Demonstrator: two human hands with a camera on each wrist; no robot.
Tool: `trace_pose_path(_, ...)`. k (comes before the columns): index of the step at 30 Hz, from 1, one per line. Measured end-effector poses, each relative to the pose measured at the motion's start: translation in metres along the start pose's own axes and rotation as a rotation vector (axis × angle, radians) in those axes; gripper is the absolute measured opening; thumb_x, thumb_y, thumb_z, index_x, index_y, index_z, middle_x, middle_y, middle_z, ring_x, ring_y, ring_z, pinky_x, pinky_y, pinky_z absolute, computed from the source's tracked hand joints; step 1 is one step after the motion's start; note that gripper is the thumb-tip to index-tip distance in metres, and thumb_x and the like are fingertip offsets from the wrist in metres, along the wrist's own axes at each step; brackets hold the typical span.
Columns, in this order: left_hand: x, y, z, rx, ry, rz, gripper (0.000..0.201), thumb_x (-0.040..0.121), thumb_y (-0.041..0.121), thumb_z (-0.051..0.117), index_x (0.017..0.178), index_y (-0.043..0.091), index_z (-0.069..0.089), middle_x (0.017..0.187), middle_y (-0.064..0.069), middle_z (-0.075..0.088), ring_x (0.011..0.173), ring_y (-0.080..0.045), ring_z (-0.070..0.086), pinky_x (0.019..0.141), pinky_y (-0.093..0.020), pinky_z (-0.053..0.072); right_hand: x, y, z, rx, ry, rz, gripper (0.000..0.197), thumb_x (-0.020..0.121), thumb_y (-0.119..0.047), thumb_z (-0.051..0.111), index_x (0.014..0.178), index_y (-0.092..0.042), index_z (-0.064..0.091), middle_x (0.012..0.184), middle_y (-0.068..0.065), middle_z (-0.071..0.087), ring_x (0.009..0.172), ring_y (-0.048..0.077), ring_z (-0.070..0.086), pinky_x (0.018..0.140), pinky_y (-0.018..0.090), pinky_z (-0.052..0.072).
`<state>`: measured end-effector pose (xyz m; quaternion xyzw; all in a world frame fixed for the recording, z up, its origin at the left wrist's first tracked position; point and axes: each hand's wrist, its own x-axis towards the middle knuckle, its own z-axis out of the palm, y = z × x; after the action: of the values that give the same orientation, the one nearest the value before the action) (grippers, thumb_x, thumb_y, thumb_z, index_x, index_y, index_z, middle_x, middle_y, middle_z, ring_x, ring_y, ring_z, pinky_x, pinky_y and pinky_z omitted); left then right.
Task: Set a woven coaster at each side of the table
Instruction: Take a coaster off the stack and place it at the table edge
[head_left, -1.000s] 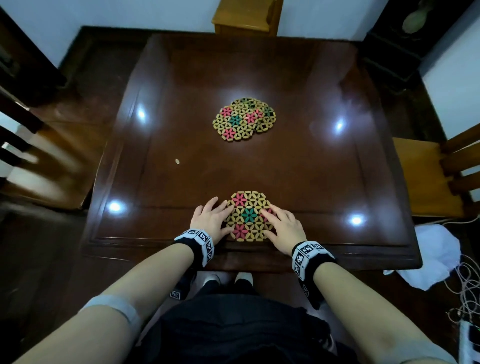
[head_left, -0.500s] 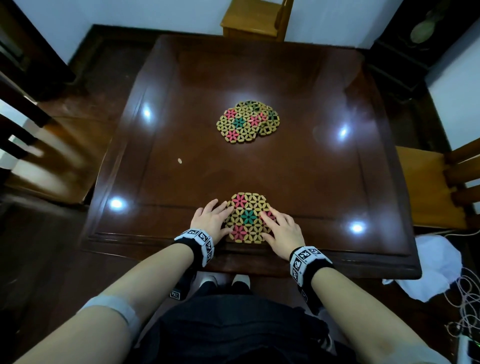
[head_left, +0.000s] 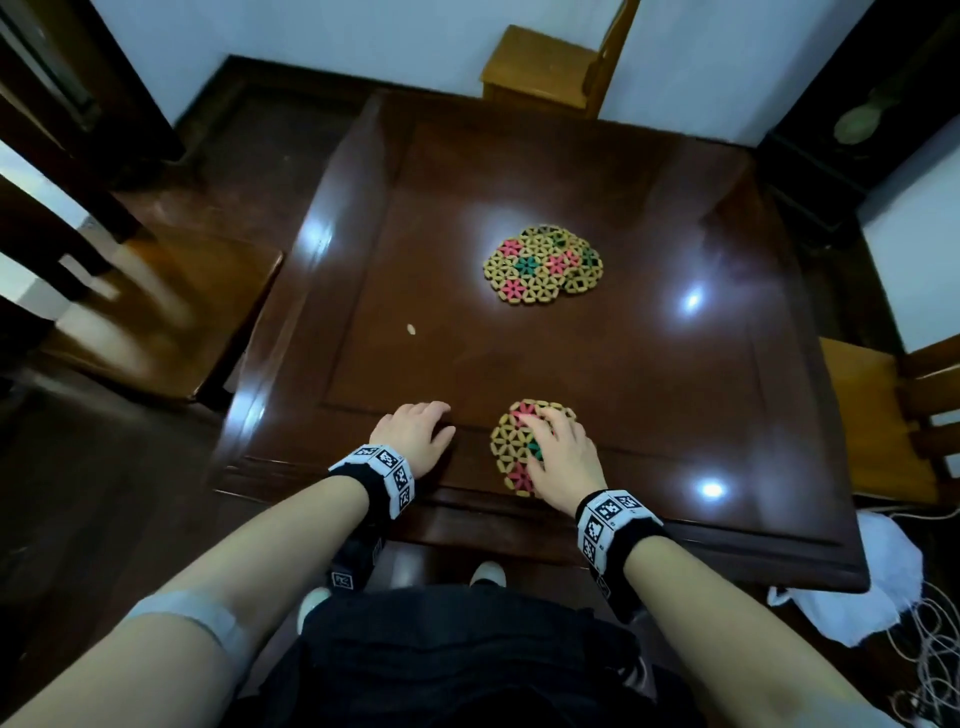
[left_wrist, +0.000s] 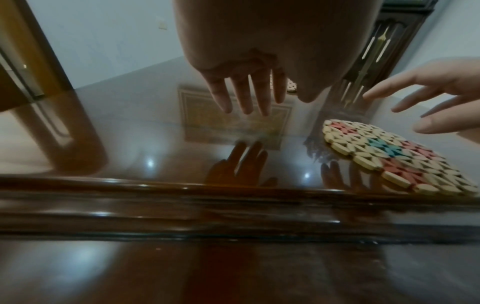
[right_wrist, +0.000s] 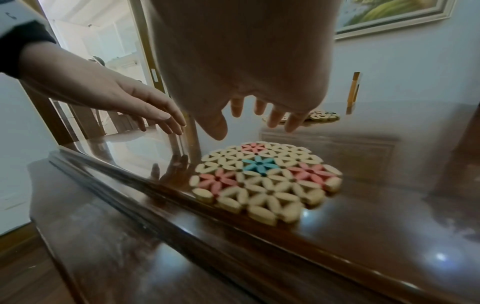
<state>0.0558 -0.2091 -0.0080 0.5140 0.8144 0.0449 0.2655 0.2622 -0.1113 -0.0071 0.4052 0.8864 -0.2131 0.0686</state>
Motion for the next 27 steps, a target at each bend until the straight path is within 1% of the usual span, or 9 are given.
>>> trace_pose_path(4,-0.006,-0.048,-0.016,-0.017,0.013,0.005,0.039,0.096,0.041,0.038,0.132,0.026,0.045,0.135,0.002,0.056,0.126,-0.022,0.048,0.1,-0.039,0.04,0.009,-0.053,0.014,0.007,0.004,0.023,0.054,0.09,-0.023,0.05,0.142,-0.027,0.037,0.151,0.0,0.03,0.136,0.025,0.031,0.111,0.039,0.03)
trace_pose_path(9,-0.02,-0.11,-0.044,0.004,-0.031,0.11,0.037,0.097,0.039,0.037,0.13,0.025,0.047,0.128,0.003,0.059,0.121,-0.022,0.051,0.098,-0.039,0.041,0.016,-0.131,0.045,-0.01,0.013,0.078,0.05,0.089,-0.023,0.051,0.139,-0.025,0.042,0.148,0.001,0.033,0.13,0.027,0.036,0.107,0.04,0.033)
trace_pose_path(12,-0.031,-0.144,-0.062,0.007,-0.052,0.172,0.033,0.097,0.038,0.037,0.124,0.025,0.052,0.124,0.002,0.061,0.116,-0.021,0.054,0.095,-0.038,0.043,0.022,-0.175,0.062,0.043,0.002,0.122,0.05,0.089,-0.023,0.051,0.138,-0.025,0.044,0.148,0.001,0.033,0.13,0.026,0.036,0.106,0.039,0.032)
trace_pose_path(16,-0.042,-0.183,-0.079,-0.028,-0.115,0.152,0.029,0.096,0.036,0.04,0.118,0.026,0.056,0.121,0.0,0.063,0.108,-0.022,0.06,0.087,-0.036,0.048,0.029,-0.221,0.074,0.116,-0.055,0.169,0.046,0.09,-0.023,0.05,0.136,-0.025,0.046,0.144,0.0,0.041,0.129,0.026,0.038,0.106,0.04,0.035)
trace_pose_path(18,-0.038,-0.192,-0.085,-0.087,-0.14,0.136,0.028,0.095,0.035,0.041,0.116,0.025,0.057,0.118,-0.001,0.064,0.102,-0.021,0.061,0.085,-0.035,0.05,0.034,-0.233,0.074,0.181,-0.124,0.201,0.044,0.091,-0.024,0.047,0.135,-0.027,0.045,0.136,-0.001,0.051,0.125,0.024,0.045,0.103,0.041,0.041)
trace_pose_path(20,-0.029,-0.193,-0.093,-0.126,-0.155,0.141,0.028,0.095,0.034,0.041,0.114,0.024,0.058,0.112,-0.001,0.065,0.091,-0.019,0.06,0.078,-0.032,0.049,0.038,-0.236,0.069,0.295,-0.166,0.262,0.043,0.091,-0.026,0.044,0.133,-0.031,0.044,0.123,-0.003,0.061,0.11,0.021,0.058,0.093,0.041,0.05)
trace_pose_path(22,-0.016,-0.189,-0.1,-0.129,-0.164,0.162,0.027,0.095,0.033,0.04,0.113,0.024,0.058,0.106,-0.002,0.066,0.08,-0.017,0.059,0.07,-0.03,0.047,0.044,-0.234,0.061,0.38,-0.155,0.325,0.04,0.09,-0.028,0.043,0.129,-0.034,0.047,0.112,-0.006,0.063,0.096,0.02,0.064,0.086,0.039,0.054)
trace_pose_path(24,-0.003,-0.182,-0.106,-0.12,-0.173,0.186,0.028,0.095,0.033,0.04,0.112,0.023,0.059,0.104,-0.002,0.067,0.078,-0.019,0.06,0.069,-0.03,0.049,0.049,-0.229,0.054,0.41,-0.129,0.368,0.037,0.089,-0.028,0.043,0.126,-0.034,0.05,0.106,-0.007,0.064,0.091,0.019,0.065,0.084,0.038,0.054)
trace_pose_path(27,0.013,-0.175,-0.114,-0.107,-0.205,0.202,0.029,0.095,0.036,0.039,0.112,0.023,0.059,0.104,-0.002,0.068,0.083,-0.02,0.064,0.073,-0.033,0.053,0.056,-0.223,0.043,0.456,-0.105,0.418,0.034,0.09,-0.027,0.043,0.122,-0.032,0.054,0.098,-0.006,0.066,0.089,0.018,0.064,0.084,0.037,0.054)
